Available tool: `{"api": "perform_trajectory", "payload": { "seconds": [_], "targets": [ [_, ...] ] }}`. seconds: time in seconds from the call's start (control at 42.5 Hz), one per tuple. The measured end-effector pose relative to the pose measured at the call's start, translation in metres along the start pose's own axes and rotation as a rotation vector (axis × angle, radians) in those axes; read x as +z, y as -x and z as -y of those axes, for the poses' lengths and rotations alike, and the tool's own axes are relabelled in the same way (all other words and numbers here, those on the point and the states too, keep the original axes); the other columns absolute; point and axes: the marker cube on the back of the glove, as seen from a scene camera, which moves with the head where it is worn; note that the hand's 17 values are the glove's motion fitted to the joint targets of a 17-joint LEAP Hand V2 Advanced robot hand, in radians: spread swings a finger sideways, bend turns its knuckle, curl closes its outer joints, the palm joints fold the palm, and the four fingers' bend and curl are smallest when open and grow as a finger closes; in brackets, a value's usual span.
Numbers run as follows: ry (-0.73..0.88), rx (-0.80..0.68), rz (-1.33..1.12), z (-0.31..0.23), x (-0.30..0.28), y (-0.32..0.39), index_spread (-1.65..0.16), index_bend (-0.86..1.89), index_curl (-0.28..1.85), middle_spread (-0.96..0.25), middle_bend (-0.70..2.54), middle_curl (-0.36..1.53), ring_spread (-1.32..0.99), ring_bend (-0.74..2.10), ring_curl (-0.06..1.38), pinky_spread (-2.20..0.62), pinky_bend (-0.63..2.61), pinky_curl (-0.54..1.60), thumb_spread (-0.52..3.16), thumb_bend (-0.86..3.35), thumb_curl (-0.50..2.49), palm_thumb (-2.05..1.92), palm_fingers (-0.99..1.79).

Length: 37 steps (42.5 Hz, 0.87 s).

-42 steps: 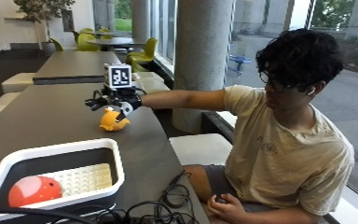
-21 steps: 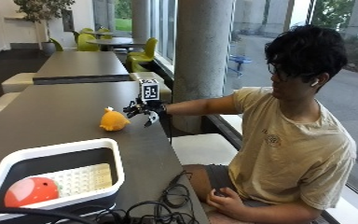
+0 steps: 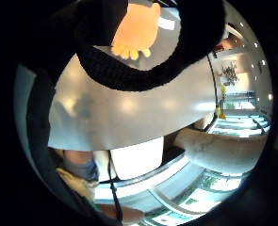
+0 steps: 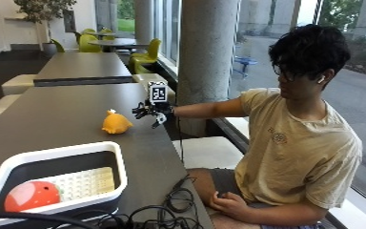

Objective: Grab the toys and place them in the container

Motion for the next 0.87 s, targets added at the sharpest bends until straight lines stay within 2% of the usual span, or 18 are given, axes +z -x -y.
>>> {"api": "perform_trajectory", "payload": {
  "seconds": [0.235,0.636,0.871],
  "targets": [
    [-0.001,-0.056,-0.034,0.000,0.000,-0.005,-0.31,0.19,0.39,0.00,0.13,0.21,-0.01,0.20,0.35,0.02,0.92,0.32,1.39,-0.01,0.30,0.08,-0.08],
    [0.010,-0.001,0.040,-0.004,0.011,-0.005,-0.31,0.19,0.41,0.00,0.13,0.20,-0.01,0.19,0.35,0.02,0.90,0.32,1.40,-0.01,0.30,0.08,-0.08],
    [0.000,-0.015,-0.020,-0.002,0.009,-0.009,-0.32,0.19,0.42,0.00,0.13,0.19,-0.01,0.19,0.35,0.02,0.91,0.33,1.40,-0.01,0.30,0.08,-0.08]
  ]
}}
